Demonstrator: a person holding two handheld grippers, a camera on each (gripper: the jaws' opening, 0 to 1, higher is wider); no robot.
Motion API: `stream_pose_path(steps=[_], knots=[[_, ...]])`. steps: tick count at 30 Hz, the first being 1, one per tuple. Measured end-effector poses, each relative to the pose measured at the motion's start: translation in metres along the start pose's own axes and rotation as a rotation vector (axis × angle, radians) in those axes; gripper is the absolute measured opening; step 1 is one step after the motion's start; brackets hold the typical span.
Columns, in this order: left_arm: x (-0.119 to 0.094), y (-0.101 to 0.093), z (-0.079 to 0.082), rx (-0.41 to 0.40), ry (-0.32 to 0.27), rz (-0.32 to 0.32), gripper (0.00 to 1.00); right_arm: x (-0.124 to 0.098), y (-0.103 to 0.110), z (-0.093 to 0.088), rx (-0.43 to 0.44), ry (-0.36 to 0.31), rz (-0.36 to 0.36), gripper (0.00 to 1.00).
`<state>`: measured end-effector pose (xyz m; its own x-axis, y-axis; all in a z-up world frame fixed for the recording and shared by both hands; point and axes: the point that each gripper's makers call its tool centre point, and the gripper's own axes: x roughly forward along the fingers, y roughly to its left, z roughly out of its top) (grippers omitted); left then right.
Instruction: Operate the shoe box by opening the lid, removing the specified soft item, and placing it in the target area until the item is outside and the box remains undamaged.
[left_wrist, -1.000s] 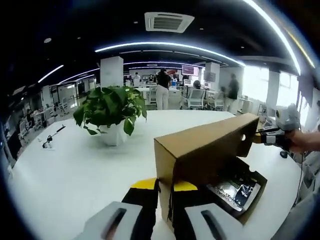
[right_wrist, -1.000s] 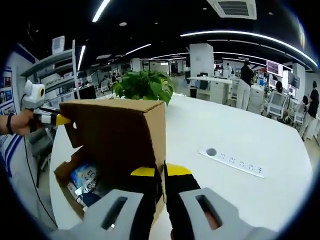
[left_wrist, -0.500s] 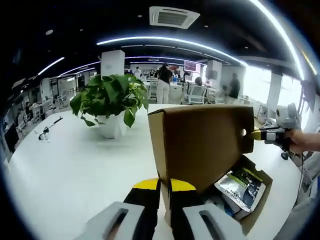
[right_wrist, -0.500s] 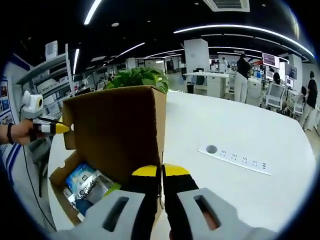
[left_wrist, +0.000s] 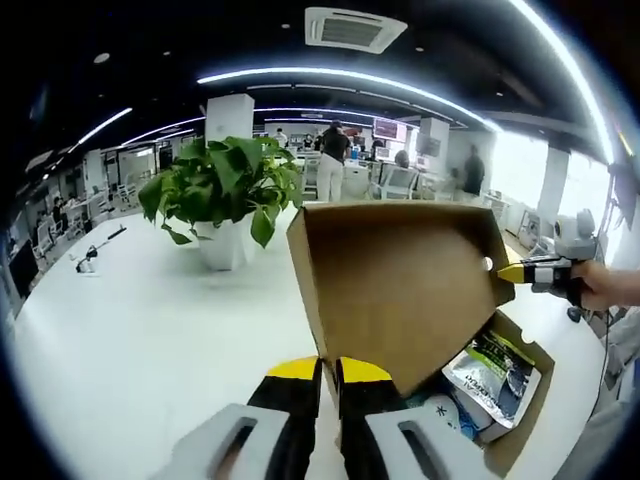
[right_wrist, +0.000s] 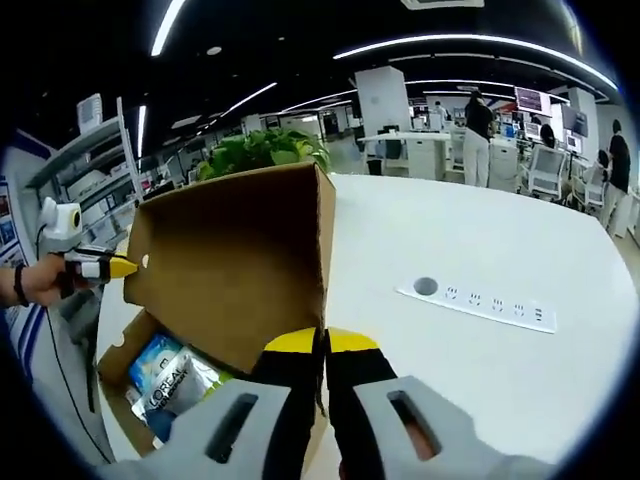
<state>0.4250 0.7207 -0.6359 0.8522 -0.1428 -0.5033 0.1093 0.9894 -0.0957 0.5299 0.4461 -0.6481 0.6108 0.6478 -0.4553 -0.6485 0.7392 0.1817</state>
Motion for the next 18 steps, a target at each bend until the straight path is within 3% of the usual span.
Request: stream_pose_path(steps=[18], knots=[[0.023, 0.009, -0.014, -0.026, 0.056, 0.021, 0.05, 0.02, -0.009, -0.006, 0.069, 0.021, -0.009, 0.02]])
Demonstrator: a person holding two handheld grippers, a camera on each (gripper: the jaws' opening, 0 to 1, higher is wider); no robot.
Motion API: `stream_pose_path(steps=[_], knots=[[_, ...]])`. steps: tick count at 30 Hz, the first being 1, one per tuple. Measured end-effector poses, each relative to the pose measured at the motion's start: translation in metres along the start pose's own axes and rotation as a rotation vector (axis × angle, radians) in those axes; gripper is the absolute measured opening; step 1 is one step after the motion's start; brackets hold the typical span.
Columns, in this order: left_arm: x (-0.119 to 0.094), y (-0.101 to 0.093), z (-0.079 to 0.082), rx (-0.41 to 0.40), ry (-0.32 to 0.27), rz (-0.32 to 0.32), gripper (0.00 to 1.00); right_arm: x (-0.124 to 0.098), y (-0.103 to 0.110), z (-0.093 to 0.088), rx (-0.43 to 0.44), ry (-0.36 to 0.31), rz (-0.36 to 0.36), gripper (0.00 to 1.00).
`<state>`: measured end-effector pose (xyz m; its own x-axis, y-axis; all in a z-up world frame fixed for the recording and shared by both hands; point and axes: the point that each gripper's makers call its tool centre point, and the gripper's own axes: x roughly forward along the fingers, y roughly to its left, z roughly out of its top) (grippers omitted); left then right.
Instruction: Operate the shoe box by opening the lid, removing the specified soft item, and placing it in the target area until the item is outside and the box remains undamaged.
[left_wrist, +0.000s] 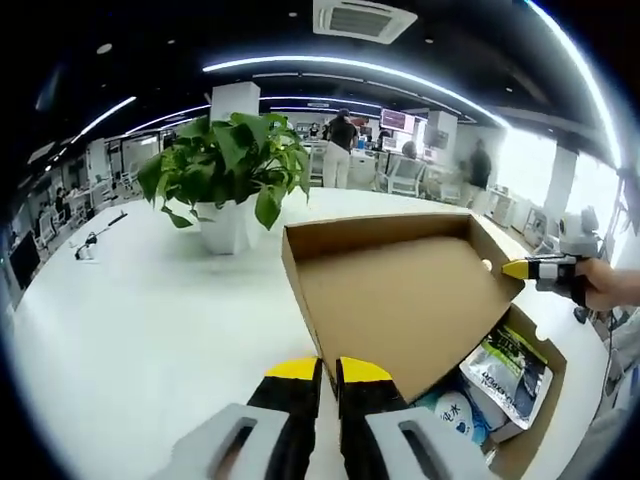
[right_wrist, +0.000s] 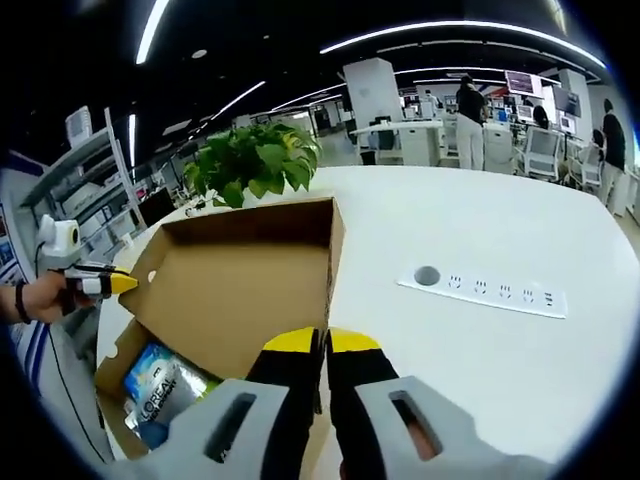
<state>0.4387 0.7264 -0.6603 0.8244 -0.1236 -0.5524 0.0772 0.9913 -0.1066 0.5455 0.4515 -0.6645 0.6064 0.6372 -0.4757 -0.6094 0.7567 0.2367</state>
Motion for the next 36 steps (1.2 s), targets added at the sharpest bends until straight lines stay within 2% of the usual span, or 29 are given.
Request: stream_pose_path(steps=[18, 36], knots=[[0.023, 0.004, -0.017, -0.049, 0.099, 0.033, 0.09, 0.02, -0.012, -0.016, 0.082, 0.061, -0.023, 0.04], [0.02, 0.0, -0.021, -0.045, 0.115, 0.033, 0.1, 0.02, -0.01, -0.019, 0.068, 0.08, -0.028, 0.06]])
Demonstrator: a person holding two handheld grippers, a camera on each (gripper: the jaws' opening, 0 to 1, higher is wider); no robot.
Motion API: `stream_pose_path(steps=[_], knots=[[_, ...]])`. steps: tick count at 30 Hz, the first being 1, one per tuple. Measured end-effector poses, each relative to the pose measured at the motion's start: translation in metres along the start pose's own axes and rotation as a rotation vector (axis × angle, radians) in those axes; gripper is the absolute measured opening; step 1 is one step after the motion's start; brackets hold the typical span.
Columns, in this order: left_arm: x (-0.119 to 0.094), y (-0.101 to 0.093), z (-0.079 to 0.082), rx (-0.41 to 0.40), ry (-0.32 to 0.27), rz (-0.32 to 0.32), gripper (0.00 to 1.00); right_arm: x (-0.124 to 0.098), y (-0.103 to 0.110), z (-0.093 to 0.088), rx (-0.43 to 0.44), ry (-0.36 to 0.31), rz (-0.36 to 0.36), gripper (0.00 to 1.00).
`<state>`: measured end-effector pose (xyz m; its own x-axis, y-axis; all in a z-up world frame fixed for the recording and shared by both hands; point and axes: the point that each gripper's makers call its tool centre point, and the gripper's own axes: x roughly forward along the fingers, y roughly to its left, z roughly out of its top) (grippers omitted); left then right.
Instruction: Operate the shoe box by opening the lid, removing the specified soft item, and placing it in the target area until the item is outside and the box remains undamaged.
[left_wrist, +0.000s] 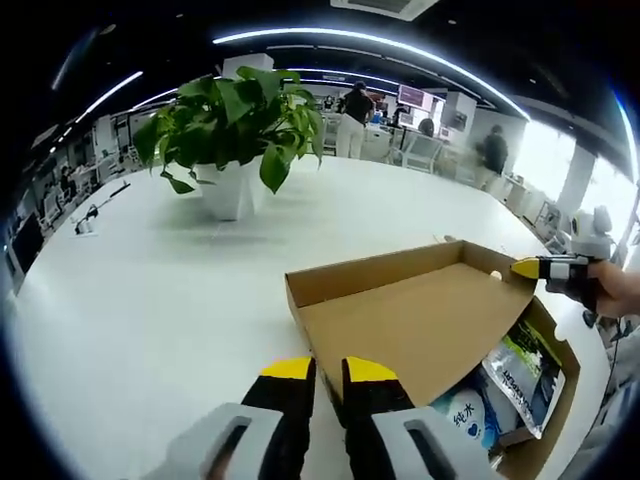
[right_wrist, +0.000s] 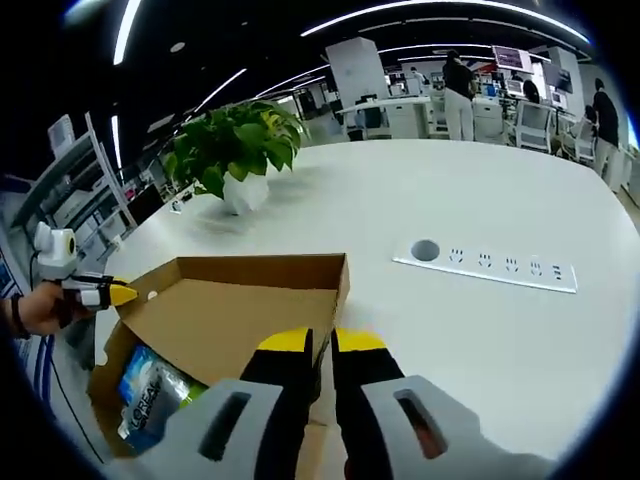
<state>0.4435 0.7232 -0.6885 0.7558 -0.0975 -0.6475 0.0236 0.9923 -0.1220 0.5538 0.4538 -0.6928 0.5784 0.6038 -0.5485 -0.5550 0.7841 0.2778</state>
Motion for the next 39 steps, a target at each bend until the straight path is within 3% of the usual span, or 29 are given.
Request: stream_pose_path(steps=[9, 16, 24, 32, 39], knots=[[-0.006, -0.003, 0.002, -0.019, -0.035, -0.026, 0.13, -0.006, -0.002, -0.002, -0.01, 0.012, -0.008, 0.11], [-0.019, 0.003, 0.009, -0.024, -0.07, -0.015, 0.17, -0.02, -0.003, 0.009, 0.003, -0.021, -0.001, 0.11], [-0.041, 0.003, 0.014, -0.041, -0.121, -0.005, 0.21, -0.055, 0.009, 0.014, -0.031, -0.051, 0.014, 0.21], [-0.069, -0.014, 0.024, -0.026, -0.175, -0.025, 0.24, -0.088, 0.003, 0.013, -0.022, -0.098, 0.003, 0.27], [-0.09, -0.032, 0.018, -0.003, -0.187, -0.062, 0.25, -0.111, 0.004, 0.004, -0.013, -0.115, 0.002, 0.29]])
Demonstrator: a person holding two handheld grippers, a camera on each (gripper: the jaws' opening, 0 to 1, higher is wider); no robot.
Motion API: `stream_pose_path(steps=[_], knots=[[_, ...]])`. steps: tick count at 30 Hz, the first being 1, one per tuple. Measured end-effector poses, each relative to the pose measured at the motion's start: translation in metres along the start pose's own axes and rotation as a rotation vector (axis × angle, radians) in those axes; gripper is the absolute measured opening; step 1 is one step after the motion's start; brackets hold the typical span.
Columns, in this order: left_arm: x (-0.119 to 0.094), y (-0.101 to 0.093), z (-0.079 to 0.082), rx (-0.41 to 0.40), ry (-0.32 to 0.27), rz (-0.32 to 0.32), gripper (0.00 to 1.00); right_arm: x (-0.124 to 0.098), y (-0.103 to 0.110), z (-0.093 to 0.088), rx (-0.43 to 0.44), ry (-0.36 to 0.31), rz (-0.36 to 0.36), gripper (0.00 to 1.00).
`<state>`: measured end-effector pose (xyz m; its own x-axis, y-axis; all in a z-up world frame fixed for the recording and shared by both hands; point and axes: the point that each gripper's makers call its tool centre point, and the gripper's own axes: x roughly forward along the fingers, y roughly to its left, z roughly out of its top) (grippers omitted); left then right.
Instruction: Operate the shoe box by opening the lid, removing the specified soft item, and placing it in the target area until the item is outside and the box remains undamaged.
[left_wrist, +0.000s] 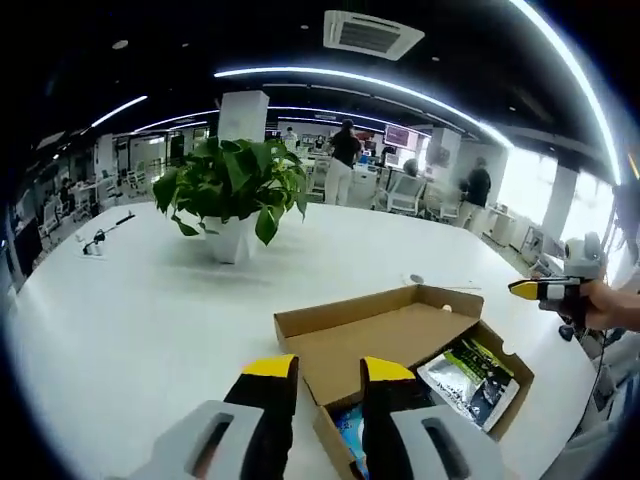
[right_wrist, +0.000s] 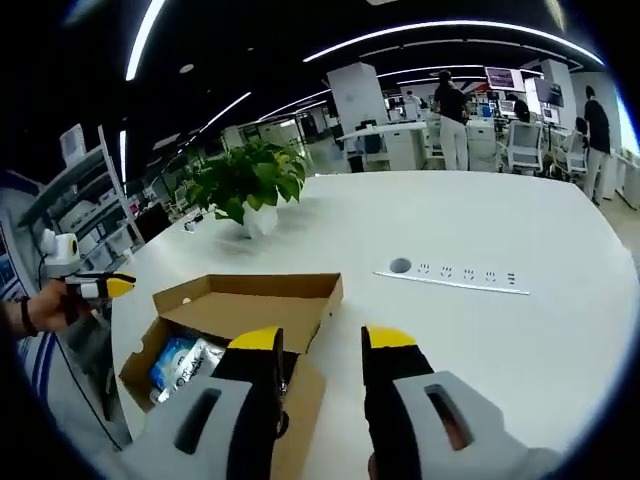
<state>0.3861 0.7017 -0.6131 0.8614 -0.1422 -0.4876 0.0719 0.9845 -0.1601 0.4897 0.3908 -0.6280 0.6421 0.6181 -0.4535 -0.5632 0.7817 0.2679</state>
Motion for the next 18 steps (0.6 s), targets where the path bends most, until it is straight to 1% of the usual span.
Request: stream_pose_path(steps=[2, 4, 7, 10, 13, 15, 17, 18], knots=[[-0.004, -0.004, -0.003, 0.001, 0.002, -0.009, 0.26, -0.01, 0.003, -0.004, 0.001, -0.003, 0.006, 0.3], [-0.009, -0.012, -0.01, 0.013, 0.016, -0.028, 0.27, -0.018, 0.007, -0.008, -0.003, -0.011, 0.014, 0.31], [-0.017, -0.025, -0.025, 0.031, 0.046, -0.061, 0.3, -0.031, 0.011, -0.021, -0.02, 0.005, 0.025, 0.32], [-0.022, -0.035, -0.038, 0.038, 0.071, -0.088, 0.31, -0.042, 0.012, -0.036, -0.045, 0.033, 0.022, 0.31], [-0.023, -0.047, -0.049, 0.029, 0.092, -0.113, 0.31, -0.055, 0.016, -0.048, -0.049, 0.041, 0.029, 0.32], [-0.023, -0.056, -0.056, 0.026, 0.103, -0.13, 0.32, -0.061, 0.017, -0.052, -0.049, 0.039, 0.027, 0.32], [-0.017, -0.06, -0.062, 0.018, 0.113, -0.146, 0.32, -0.067, 0.019, -0.057, -0.041, 0.036, 0.025, 0.32], [-0.017, -0.065, -0.065, 0.012, 0.12, -0.157, 0.33, -0.07, 0.02, -0.059, -0.041, 0.036, 0.025, 0.32]])
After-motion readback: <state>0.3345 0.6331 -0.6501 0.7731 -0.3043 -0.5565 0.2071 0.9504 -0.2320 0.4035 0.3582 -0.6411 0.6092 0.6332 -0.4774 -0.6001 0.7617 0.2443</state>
